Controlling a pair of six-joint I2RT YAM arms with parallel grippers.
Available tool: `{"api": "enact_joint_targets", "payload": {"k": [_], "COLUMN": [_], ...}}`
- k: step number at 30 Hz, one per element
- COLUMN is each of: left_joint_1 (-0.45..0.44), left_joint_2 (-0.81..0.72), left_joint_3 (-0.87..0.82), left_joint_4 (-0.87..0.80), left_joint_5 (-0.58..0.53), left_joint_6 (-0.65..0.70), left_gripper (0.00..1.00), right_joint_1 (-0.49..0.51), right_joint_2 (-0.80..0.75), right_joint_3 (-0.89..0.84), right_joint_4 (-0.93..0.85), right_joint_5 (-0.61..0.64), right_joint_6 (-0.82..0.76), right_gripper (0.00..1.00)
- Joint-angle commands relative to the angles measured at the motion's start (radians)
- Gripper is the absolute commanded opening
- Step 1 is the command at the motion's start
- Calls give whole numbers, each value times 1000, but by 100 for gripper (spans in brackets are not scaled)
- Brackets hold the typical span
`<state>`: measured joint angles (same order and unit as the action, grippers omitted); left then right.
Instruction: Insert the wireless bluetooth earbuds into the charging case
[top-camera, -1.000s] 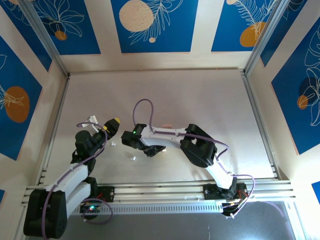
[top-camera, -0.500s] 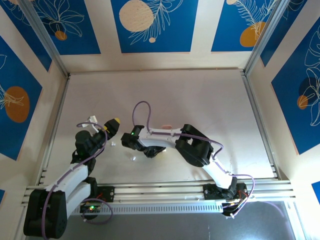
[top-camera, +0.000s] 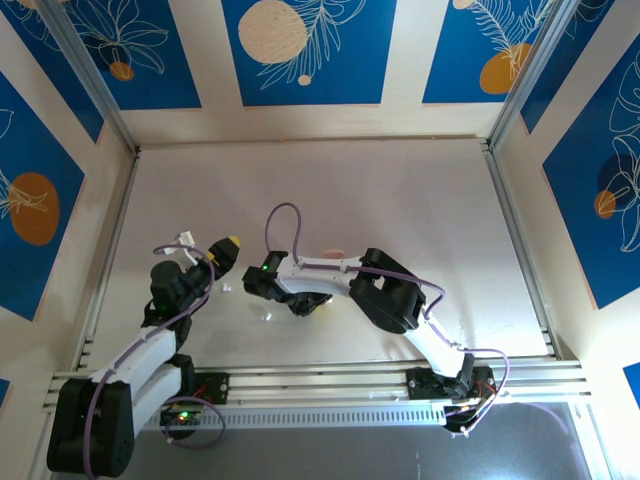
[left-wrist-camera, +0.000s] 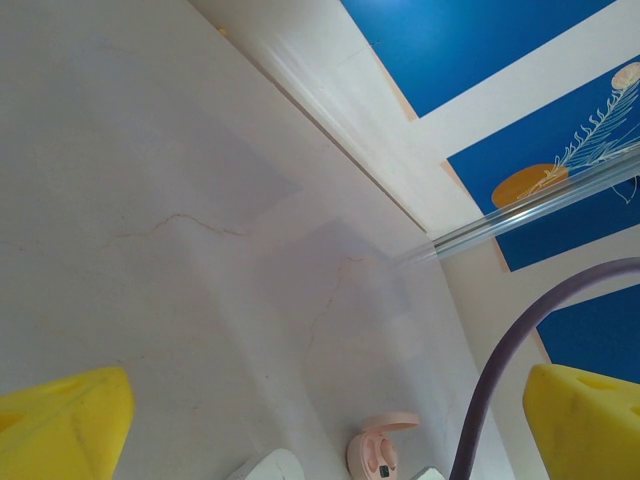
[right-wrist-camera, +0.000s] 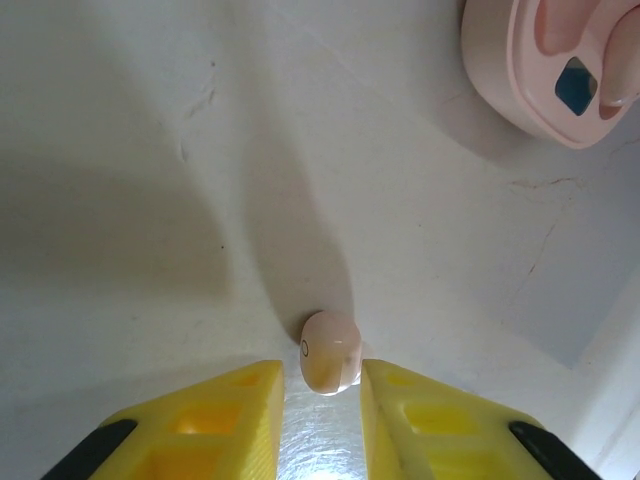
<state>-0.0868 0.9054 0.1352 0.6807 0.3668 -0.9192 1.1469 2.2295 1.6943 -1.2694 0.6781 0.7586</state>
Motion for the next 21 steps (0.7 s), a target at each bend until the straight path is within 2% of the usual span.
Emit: {"api": "enact_joint_targets", "payload": {"k": [1,21], "left_joint_1": [13,13], "left_joint_2": [-15,-16], "left_joint_3": [-10,-10], "left_joint_4": [29,33], "left_joint_5": [21,24], "left_joint_6": [-9,-11], "left_gripper": [100,100], "right_joint_1": [-8,-32], "right_joint_2": [20,39], "right_joint_3": [17,18], "right_joint_4": [-22,-3], "right_joint_5": [18,13], "right_joint_6": [18,0], "right_gripper": [26,25]}}
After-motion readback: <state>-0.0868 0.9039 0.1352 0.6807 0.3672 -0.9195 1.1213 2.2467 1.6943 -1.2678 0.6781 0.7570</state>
